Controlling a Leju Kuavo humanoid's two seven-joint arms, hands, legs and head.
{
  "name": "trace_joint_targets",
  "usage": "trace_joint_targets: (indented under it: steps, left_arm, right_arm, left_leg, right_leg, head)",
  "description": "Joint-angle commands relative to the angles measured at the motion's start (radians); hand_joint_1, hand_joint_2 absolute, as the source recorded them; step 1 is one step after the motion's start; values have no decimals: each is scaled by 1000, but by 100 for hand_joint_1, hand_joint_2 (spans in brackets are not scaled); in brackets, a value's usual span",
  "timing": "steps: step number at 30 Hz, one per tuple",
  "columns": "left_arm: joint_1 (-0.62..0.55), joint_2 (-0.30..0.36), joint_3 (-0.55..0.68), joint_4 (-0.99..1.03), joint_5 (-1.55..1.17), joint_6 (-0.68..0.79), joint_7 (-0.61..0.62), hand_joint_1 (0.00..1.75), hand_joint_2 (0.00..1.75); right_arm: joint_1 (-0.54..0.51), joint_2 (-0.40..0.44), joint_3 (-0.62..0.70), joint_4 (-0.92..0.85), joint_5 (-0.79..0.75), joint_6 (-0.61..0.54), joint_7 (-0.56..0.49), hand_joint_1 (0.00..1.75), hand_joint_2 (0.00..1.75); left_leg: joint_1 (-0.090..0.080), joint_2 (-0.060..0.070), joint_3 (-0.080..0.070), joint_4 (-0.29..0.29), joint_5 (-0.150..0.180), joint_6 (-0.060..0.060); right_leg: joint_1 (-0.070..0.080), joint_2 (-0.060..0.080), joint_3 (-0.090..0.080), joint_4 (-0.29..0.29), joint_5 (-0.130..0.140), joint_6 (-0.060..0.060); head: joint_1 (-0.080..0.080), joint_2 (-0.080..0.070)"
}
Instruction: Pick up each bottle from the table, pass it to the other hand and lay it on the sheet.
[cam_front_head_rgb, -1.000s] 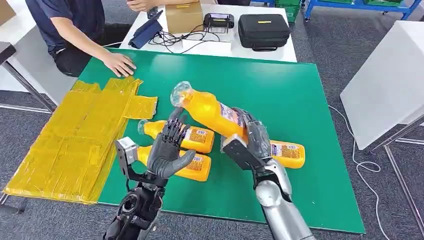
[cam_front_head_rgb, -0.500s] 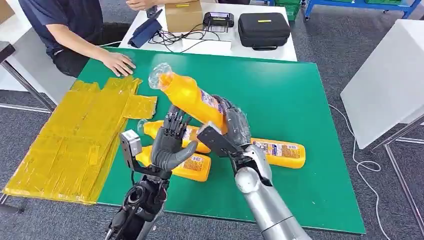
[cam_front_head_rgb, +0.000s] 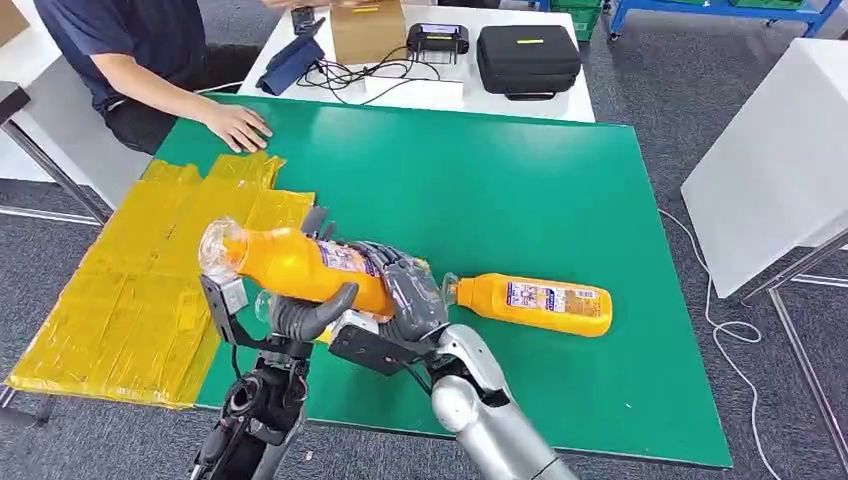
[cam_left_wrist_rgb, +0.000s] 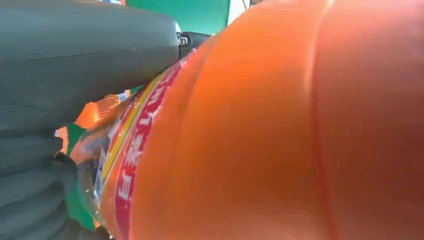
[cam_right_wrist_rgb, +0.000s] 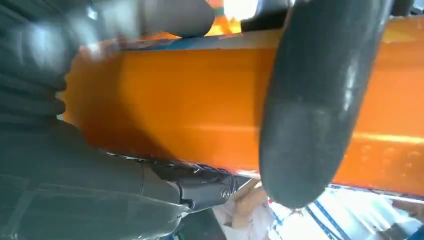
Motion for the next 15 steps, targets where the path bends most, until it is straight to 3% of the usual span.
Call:
trace_joint_targets:
  steps: [1,3,4,5,15]
  left_arm:
    - [10,10,72,-30,10,8,8,0,175]
    - [16,0,75,-37,12,5,12,0,175]
    - [18,-5,75,-38,17,-5,17,19,175]
    - [17,-8,72,-38,17,-10,18,175,175]
    - [19,-17,63,-46,18,-20,25,175,175]
  right_arm:
    - [8,-41,79,24,3,10,4,175,175]
    - [7,-39,77,27,11,8,16,175,175]
    - [9,-38,72,25,13,6,22,175,175]
    - [15,-39,68,18,16,3,29,175,175]
    - [48,-50,61,-24,32,3,50,175,175]
  left_leg:
    - [2,0,5,-1,-2,-2]
    - [1,0,4,-1,-1,-2]
    - [2,1,6,-1,-2,-3]
    - [1,1,3,-1,-1,-2]
    - [1,-1,4,-1,-1,-2]
  right_leg:
    - [1,2,5,-2,-1,-2]
    - [1,2,4,-2,-1,-1]
    - [1,3,6,-2,-1,-2]
    - [1,2,3,-2,-1,-1]
    - [1,1,5,-2,-1,-1]
  head:
    - [0,0]
    - [0,0]
    - [0,0]
    - [0,0]
    - [0,0]
